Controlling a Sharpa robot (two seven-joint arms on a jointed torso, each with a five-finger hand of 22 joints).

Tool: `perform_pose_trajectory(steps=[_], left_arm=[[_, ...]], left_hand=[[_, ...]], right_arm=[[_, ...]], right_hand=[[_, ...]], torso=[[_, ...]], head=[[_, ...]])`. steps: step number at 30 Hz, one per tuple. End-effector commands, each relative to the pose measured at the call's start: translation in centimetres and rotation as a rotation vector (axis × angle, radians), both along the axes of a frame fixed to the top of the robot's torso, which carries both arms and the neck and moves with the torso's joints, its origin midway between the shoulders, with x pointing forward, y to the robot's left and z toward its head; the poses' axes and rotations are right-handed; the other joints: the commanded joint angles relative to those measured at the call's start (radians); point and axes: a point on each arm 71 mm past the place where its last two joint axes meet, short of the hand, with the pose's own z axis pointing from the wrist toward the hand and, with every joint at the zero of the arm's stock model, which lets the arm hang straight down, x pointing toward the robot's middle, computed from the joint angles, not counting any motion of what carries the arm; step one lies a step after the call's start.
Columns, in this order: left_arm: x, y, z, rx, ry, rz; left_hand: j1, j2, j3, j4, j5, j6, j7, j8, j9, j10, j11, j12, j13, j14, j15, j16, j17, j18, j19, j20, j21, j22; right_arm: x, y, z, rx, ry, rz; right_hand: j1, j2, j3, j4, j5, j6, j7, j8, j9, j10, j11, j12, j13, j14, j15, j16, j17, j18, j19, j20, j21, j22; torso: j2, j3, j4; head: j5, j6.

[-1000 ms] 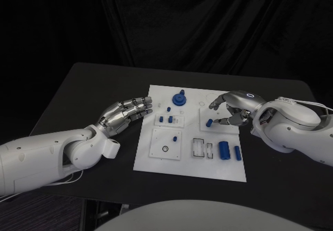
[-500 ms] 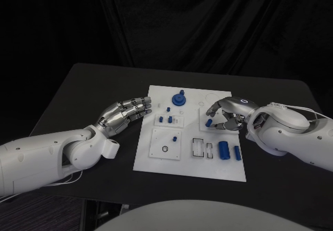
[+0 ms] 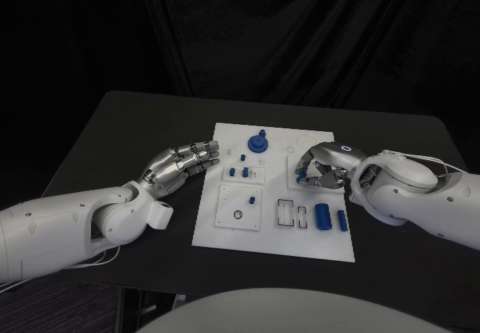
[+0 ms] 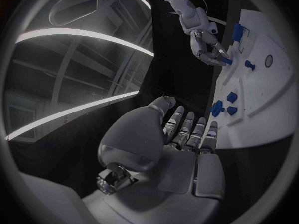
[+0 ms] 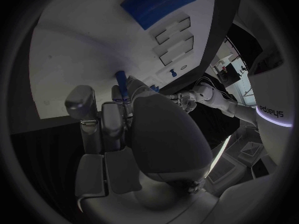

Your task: Assemble the parts on the task board

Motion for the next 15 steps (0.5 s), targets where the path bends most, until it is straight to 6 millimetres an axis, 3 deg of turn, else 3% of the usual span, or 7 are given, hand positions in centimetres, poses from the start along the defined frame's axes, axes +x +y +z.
perform_pose_trajectory(steps=[1,15], left_arm=[[-0.06,-0.2,0.02,-0.019,0.001,-0.014],[-0.23,0.09,-0.18,-0.016,0.011,-0.015]], left_hand=[[-0.01,-0.002,0.007,0.0,0.003,0.008,0.045,0.005,0.002,0.002,0.008,0.005,0.001,-0.002,0.005,0.004,0.001,-0.013,0.008,0.0,0.005,-0.001],[-0.014,-0.012,0.011,-0.001,0.001,0.015,0.049,0.008,0.002,0.005,0.012,0.011,0.002,-0.002,0.005,0.005,0.001,-0.012,0.009,0.0,0.004,-0.003]], right_arm=[[0.12,-0.02,-0.06,0.004,-0.013,0.002],[0.17,0.14,0.08,0.005,-0.039,0.017]], right_hand=[[0.011,0.0,0.018,-0.006,-0.007,0.009,-0.002,0.004,0.003,0.016,-0.004,-0.009,-0.006,0.0,-0.008,0.002,0.002,-0.016,0.001,-0.008,0.005,0.112],[0.018,-0.008,0.062,-0.038,-0.015,0.046,-0.013,0.013,0.027,0.093,-0.023,-0.011,-0.003,-0.006,-0.023,-0.011,-0.015,-0.014,-0.006,-0.022,-0.001,0.109]], torso=[[0.0,0.0002,0.0009],[0.0,-0.0005,0.0]], head=[[-0.001,0.0],[0.002,0.0]])
